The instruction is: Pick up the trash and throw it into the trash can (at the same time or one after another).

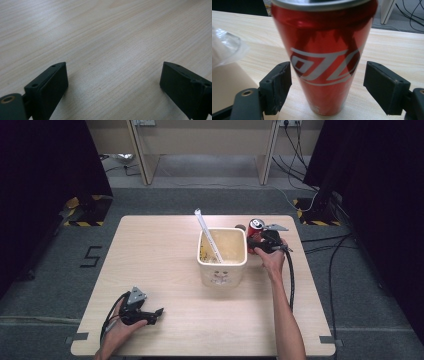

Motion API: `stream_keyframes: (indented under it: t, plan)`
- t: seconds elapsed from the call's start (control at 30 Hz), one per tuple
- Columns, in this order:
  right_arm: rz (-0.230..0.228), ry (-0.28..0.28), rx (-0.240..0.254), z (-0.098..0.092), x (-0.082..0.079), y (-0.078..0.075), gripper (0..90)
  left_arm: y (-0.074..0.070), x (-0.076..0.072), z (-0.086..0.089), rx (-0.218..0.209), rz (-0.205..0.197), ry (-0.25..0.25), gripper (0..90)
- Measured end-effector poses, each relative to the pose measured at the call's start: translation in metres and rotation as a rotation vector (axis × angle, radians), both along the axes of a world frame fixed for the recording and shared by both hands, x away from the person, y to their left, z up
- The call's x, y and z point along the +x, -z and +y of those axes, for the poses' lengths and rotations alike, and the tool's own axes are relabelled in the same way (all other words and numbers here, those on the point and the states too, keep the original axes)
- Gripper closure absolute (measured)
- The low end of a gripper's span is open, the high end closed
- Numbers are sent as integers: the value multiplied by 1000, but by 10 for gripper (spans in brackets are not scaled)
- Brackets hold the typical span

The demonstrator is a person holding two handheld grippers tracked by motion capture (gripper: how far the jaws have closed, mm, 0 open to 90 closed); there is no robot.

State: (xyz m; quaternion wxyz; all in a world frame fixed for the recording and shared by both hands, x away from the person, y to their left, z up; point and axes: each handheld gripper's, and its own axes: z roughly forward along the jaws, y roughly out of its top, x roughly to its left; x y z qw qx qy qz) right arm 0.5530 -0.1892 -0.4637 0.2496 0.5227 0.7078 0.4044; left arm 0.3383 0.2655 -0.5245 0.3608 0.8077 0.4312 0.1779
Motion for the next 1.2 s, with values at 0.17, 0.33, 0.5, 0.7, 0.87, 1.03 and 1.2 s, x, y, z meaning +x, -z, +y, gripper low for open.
stream_keyframes:
  t: [0.17, 0.33, 0.5, 0.7, 0.87, 1.03, 1.2]
  plan:
    - [7, -1, -3, -1, 4, 6, 225, 0, 0, 0, 0, 0, 0, 73]
    - [-2, -12, 0, -1, 5, 10, 250, 0, 0, 0, 0, 2, 1, 73]
    - [-9, -38, -17, 2, 6, 13, 328, 0, 0, 0, 0, 1, 0, 73]
    - [-9, -42, -50, 2, 3, 7, 341, 0, 0, 0, 0, 1, 1, 74]
    - [-1, -20, -19, -4, -3, -2, 343, 0, 0, 0, 0, 1, 0, 74]
    - [-3, -18, -13, -9, -10, -13, 345, 0, 0, 0, 0, 0, 0, 73]
    - [1, -24, -7, -13, -20, -23, 346, 0, 0, 0, 0, 0, 0, 74]
